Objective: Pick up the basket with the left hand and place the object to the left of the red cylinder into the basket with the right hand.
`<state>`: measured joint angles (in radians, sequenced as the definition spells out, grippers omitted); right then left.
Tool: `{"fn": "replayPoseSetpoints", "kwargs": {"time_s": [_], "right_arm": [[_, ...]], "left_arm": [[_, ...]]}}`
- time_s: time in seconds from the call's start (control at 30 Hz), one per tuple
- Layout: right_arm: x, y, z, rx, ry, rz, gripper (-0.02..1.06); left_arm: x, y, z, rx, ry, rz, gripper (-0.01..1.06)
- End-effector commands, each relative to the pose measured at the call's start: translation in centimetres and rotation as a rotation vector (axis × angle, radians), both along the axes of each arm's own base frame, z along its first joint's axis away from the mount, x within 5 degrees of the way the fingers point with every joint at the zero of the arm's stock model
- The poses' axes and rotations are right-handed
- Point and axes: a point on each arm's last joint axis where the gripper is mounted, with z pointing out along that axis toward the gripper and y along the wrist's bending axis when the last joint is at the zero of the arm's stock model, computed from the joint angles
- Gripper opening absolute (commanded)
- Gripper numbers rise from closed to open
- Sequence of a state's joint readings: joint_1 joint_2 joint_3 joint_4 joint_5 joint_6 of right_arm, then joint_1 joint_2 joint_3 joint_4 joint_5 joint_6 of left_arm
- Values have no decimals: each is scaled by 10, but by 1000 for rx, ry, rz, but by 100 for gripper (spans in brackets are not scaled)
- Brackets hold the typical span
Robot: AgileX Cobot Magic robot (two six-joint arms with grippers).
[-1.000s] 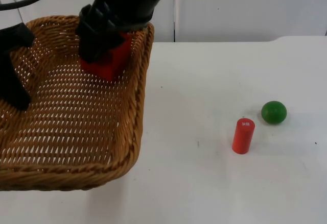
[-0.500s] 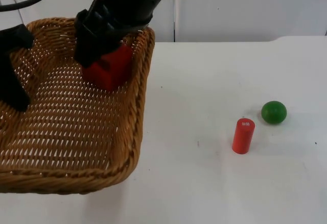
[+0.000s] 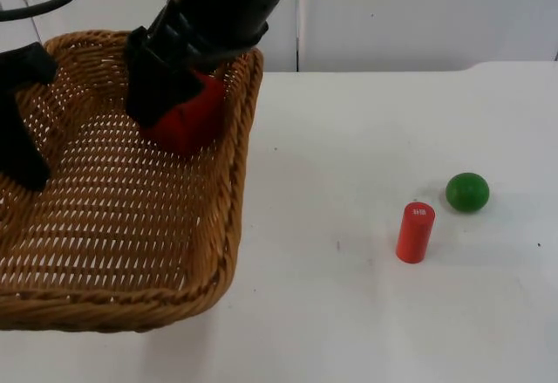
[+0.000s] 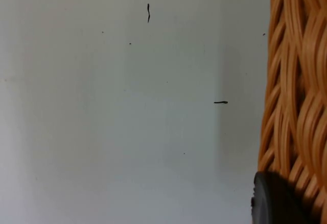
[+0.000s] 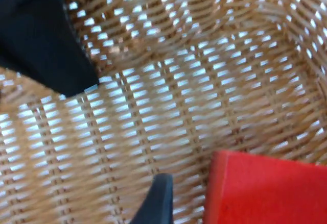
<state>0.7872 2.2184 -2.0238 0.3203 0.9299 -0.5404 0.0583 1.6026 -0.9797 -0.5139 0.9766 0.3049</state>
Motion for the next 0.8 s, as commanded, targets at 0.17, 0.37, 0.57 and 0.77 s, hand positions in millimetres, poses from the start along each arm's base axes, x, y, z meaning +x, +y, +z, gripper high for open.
{"fn": "replayPoseSetpoints", "kwargs": {"time_s": [0.17, 0.37, 0.57, 0.77], "right_arm": [[-4, -8, 18, -45, -38, 26, 82], [-15, -19, 60, 7, -95, 25, 82], [-28, -41, 101, 28, -111, 4, 82], [-32, -69, 126, 27, -68, -27, 82]], "left_arm": [[1, -1, 6, -20, -25, 14, 0], [1, -1, 6, -19, -29, 16, 0], [1, -1, 6, -19, -29, 16, 0], [2, -1, 6, -17, -35, 19, 0]]}}
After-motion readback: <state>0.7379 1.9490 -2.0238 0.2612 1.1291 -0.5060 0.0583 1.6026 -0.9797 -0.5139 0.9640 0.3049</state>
